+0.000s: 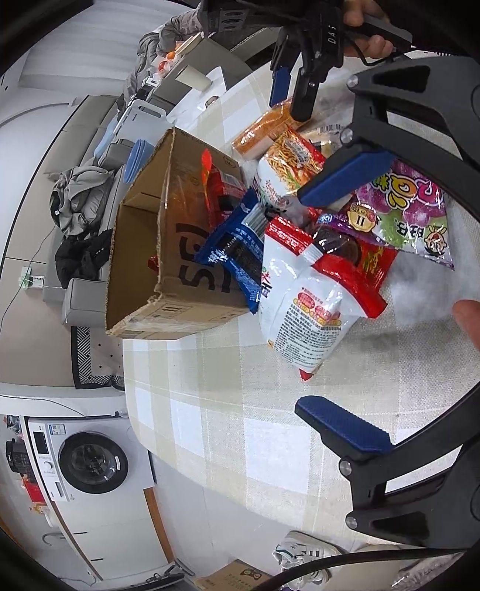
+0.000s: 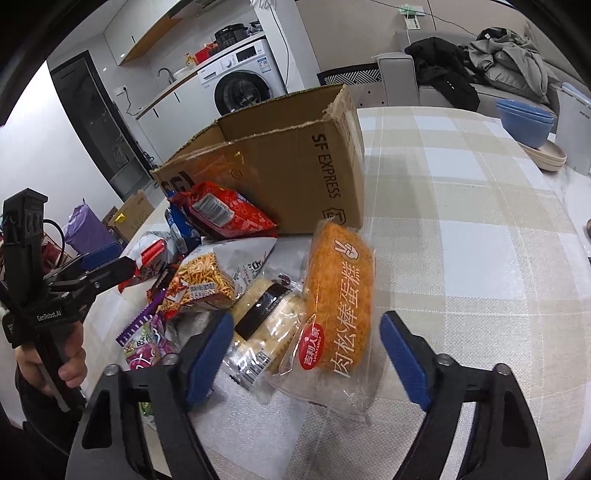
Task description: Organize snacks
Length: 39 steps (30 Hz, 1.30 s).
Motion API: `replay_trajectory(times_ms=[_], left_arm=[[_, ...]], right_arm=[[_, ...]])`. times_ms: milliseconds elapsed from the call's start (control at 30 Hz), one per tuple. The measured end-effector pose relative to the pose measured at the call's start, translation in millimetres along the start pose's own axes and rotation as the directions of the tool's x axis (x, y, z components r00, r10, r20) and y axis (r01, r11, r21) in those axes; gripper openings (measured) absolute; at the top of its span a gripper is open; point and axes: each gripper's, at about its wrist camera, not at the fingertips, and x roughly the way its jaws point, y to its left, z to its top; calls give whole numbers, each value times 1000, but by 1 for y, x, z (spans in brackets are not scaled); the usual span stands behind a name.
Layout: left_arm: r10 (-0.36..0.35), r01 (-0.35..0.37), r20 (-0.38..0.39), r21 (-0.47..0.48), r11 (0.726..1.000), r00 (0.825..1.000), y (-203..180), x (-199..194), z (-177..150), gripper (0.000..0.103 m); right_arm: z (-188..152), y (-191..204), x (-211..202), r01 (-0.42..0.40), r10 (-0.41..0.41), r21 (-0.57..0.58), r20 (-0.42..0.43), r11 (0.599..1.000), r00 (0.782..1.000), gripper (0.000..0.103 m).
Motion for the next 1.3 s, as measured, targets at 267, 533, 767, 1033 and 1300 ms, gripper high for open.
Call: replay_trajectory(times_ms=[267, 533, 767, 1033, 1300], left_arm=[[-16, 16, -34, -21, 1000, 999, 6, 23, -4, 102], [-25, 24, -47, -37, 999, 999, 13, 38, -6, 102], [-34, 32, -41, -60, 998, 999, 20, 49, -4, 102], [-96, 92, -50, -80, 993, 994, 27, 54, -7, 81], [-93, 92, -13, -41, 995, 996, 22, 47, -10, 61]], right_arm=[[-1, -4, 8, 7, -7, 17, -15, 1000, 1000, 68], [-4, -7, 16, 31, -30, 24, -21, 999, 999, 52], [-4, -4, 15, 48, -48, 6, -13, 999, 999, 43], [-4, -2, 14, 53, -53, -15, -7, 998, 999, 40], [-4, -3, 15, 48, -48, -22, -11, 999, 999, 40]])
